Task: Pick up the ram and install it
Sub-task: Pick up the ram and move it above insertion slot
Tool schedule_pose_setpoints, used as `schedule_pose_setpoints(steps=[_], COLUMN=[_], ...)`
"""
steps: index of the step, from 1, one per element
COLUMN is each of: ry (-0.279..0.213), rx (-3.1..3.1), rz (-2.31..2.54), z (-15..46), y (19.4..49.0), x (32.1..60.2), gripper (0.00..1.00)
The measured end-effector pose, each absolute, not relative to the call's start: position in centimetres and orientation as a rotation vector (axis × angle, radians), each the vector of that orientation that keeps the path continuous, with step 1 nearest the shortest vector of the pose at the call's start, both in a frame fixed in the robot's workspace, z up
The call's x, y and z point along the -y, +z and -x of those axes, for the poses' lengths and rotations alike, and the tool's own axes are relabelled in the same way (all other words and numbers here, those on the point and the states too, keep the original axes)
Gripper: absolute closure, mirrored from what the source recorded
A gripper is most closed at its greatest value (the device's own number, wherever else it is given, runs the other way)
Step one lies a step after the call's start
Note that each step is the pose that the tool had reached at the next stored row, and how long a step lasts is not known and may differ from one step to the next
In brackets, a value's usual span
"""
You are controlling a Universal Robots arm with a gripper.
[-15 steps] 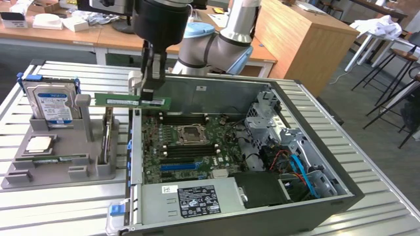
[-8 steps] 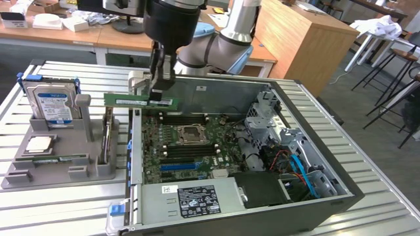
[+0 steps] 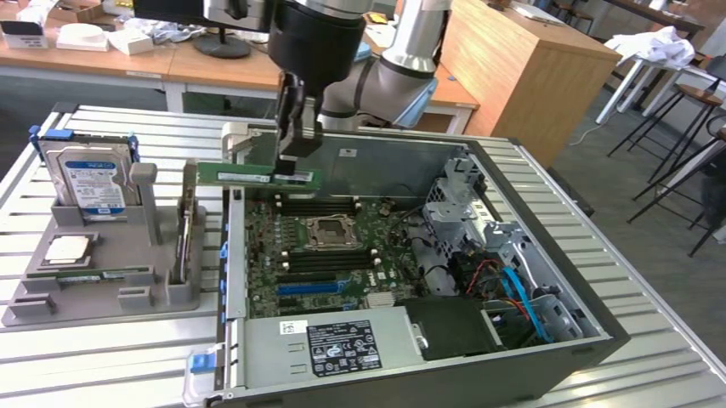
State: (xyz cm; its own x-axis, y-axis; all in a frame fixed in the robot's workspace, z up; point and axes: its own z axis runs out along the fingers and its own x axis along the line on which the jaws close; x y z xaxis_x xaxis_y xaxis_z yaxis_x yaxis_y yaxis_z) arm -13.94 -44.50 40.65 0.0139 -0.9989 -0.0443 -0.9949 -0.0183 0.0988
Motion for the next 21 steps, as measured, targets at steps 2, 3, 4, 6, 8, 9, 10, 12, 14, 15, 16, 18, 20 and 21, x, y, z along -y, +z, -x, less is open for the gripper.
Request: schedule_pose_setpoints(steps=[2, 3, 4, 6, 8, 9, 10, 12, 14, 15, 16, 18, 20, 21], ry=[-0.157, -0.157, -0.157, -0.157, -0.157, -0.157, -0.157, -0.157, -0.157, -0.157, -0.157, -0.157, -0.157, -0.157], rx=[2.173, 2.173, 2.173, 2.173, 2.173, 2.173, 2.173, 2.172, 2.172, 2.172, 2.172, 2.172, 2.172, 2.172], rz=[-2.209, -2.209, -2.209, -2.209, -2.209, -2.209, -2.209, -2.209, -2.209, -2.209, -2.209, -2.209, -2.209, -2.209], z=[13.5, 13.3, 13.1, 12.7, 12.3, 12.1, 11.8, 11.4, 11.0, 10.8, 10.6, 10.2, 9.8, 9.7], y=[40.6, 40.7, 40.7, 40.7, 40.7, 40.7, 40.6, 40.7, 40.7, 40.7, 40.7, 40.7, 40.7, 40.7], x=[44.5, 44.5, 44.5, 44.5, 44.5, 44.5, 44.5, 44.5, 44.5, 44.5, 44.5, 44.5, 44.5, 44.5], gripper=[0.89, 0.89, 0.89, 0.89, 0.89, 0.89, 0.89, 0.89, 0.89, 0.89, 0.89, 0.89, 0.89, 0.89])
